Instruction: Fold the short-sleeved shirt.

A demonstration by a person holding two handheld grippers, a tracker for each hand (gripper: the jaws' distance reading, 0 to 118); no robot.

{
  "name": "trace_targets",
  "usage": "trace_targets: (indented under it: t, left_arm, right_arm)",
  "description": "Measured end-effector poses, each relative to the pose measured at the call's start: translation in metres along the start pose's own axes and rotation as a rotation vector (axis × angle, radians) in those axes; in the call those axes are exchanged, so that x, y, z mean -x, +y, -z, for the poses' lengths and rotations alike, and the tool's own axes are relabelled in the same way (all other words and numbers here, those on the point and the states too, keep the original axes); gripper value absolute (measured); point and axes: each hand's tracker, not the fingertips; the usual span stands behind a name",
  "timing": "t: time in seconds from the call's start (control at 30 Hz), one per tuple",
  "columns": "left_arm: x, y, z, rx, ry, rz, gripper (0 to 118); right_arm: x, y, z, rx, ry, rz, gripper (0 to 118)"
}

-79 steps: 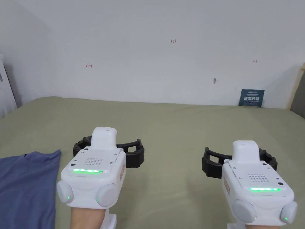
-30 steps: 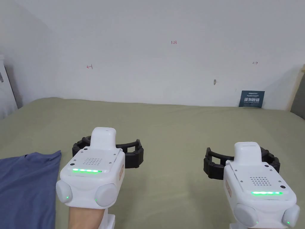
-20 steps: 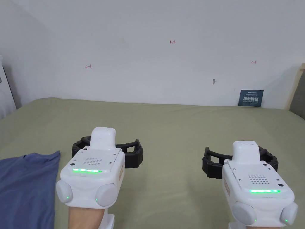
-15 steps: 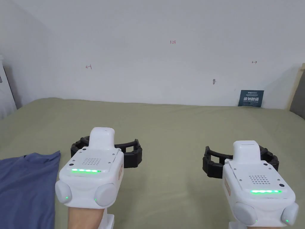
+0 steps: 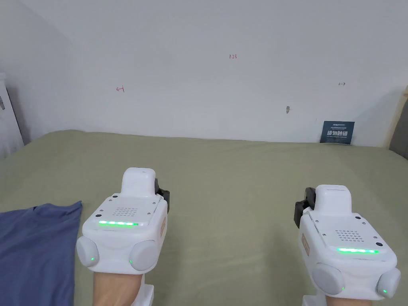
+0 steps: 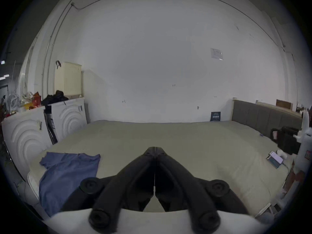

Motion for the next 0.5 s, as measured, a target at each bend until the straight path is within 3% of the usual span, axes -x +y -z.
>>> trace_targets:
  t: [0.03, 0.27, 0.43, 0.5]
  left_arm:
    - [0.000, 0.000, -0.001, 0.013, -0.026, -0.035, 0]
    - [0.003, -0.009, 0.002, 0.003, -0.013, 0.000, 0]
    - [0.035, -0.001, -0.012, 0.055, 0.049, -0.024, 0]
    - [0.071, -0.003, -0.002, 0.046, 0.113, -0.032, 0]
  right_arm:
    - [-0.003, 0.002, 0.002, 0.023, 0.016, 0.029, 0]
    - [-0.001, 0.004, 0.007, 0.011, -0.032, 0.003, 0]
    - [0.022, 0.010, 0.021, 0.029, 0.038, -0.009, 0]
    - [0.050, 0.014, 0.025, 0.027, 0.123, -0.027, 0]
